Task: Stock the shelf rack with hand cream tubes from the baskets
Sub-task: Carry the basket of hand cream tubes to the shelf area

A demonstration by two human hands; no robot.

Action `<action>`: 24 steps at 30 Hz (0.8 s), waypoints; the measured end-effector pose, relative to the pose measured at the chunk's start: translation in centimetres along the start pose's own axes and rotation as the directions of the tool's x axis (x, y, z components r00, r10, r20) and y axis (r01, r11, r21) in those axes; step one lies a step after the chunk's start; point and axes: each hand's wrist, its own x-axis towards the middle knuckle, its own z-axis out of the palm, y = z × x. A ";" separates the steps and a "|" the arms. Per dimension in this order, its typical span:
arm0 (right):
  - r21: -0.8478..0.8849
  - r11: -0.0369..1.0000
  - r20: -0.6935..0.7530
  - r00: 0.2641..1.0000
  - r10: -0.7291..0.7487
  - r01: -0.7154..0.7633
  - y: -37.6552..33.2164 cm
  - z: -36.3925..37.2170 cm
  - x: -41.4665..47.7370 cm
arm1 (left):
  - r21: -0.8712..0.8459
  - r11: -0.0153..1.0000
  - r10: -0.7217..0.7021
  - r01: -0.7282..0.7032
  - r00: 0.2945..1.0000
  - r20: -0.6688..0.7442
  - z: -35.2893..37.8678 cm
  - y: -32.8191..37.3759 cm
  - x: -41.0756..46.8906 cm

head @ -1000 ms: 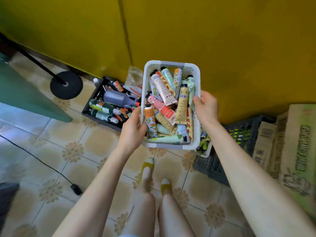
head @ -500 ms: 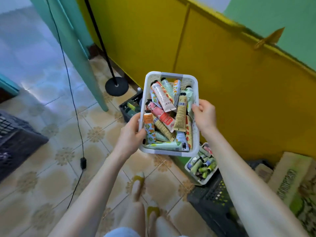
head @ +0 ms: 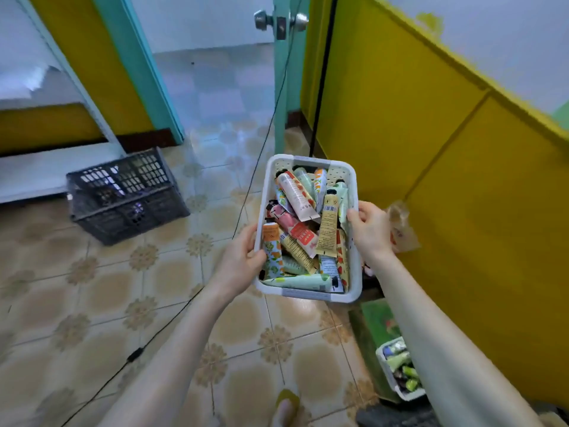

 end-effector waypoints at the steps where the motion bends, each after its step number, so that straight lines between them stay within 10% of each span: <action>1: 0.000 1.000 0.025 1.000 -0.019 0.019 -0.7 1.0 -0.3 | -0.002 1.000 -0.012 0.012 1.000 -0.024 -1.1 -0.4 -0.7; 24: 0.078 0.914 0.598 0.715 -0.362 0.399 -20.5 33.3 -21.6 | -0.159 0.969 -0.246 0.189 0.723 -0.645 -29.8 -13.3 -24.8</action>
